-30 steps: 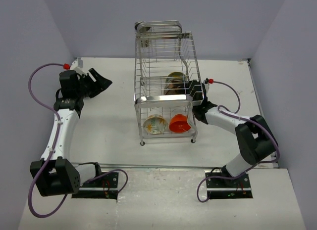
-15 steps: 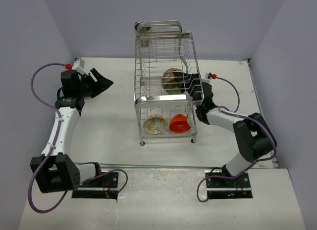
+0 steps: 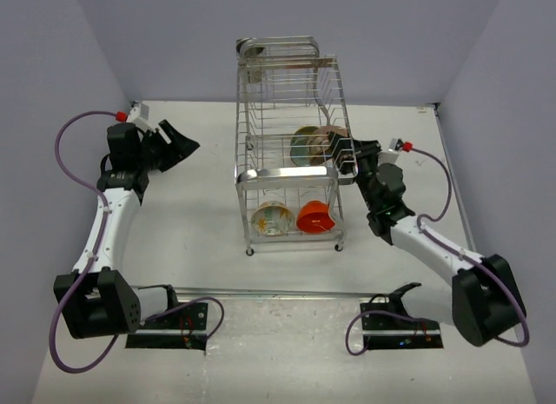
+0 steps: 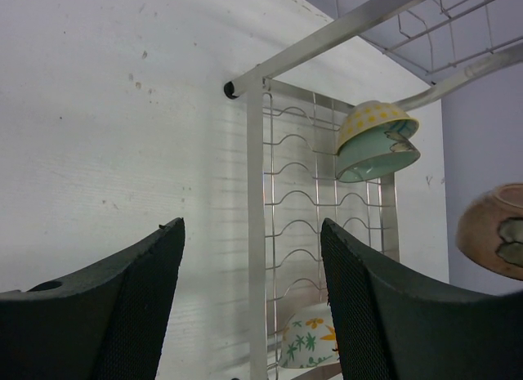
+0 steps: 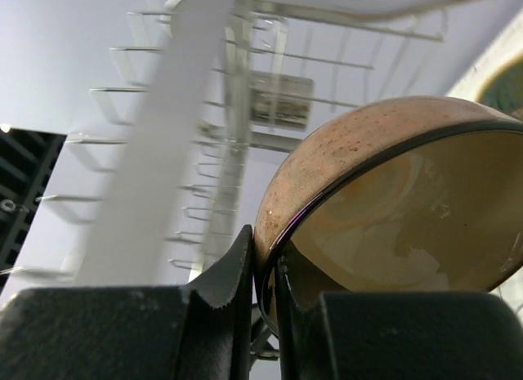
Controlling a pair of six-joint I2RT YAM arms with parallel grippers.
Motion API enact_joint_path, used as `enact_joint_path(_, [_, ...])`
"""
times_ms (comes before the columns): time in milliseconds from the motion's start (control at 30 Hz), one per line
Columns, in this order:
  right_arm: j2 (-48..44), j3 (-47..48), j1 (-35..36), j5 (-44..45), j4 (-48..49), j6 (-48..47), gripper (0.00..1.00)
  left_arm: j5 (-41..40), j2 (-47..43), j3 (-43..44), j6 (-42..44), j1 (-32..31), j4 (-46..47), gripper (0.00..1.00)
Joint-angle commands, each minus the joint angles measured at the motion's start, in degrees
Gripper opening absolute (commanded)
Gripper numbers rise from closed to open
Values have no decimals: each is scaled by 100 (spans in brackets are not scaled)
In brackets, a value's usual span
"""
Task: Unload the bowls from the dish rack
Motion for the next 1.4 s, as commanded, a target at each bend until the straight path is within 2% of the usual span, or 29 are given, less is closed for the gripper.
enact_joint_path(0, [-823,607,-95,352,-405,-969,0,181,-32,-42,55,42,261,69])
enact_joint_path(133, [-1403,774,-524,291,-1784,-1418,0,111,-102,-42,116,42,182,69])
enact_joint_path(267, [-1580,1247,-912,475,-3175,-2489,0,120,-120,-60,134,42,155,68])
enact_joint_path(367, [-1730,1109,-1123,607,-3213,-3088,0,154,-129,-95,108,42,190,69])
enact_joint_path(533, [-1599,1494,-1439,642,-4228,-3712,0,155,-128,-86,125,33,173,69])
enact_joint_path(633, [-1300,2273,-1554,652,-5109,-4142,0,102,-129,-60,169,42,112,69])
enact_joint_path(767, [-161,3435,-1879,327,-6427,-4644,0,111,-146,-77,213,33,85,69])
enact_joint_path(800, [61,3689,-2089,195,-7021,-4706,0,102,-146,-77,230,24,76,68])
enact_joint_path(867, [421,4244,-2266,-235,-7377,-4881,0,102,-146,-77,239,33,68,68])
enact_joint_path(933, [1071,4848,-2407,-254,-8045,-5161,0,93,-137,-77,222,33,68,68])
enact_joint_path(1133, [2109,5177,-2732,-307,-8451,-5637,0,146,-137,-69,204,16,76,68])
enact_joint_path(1367, [2830,5397,-2838,211,-8811,-6051,0,120,-102,-112,222,15,111,68])
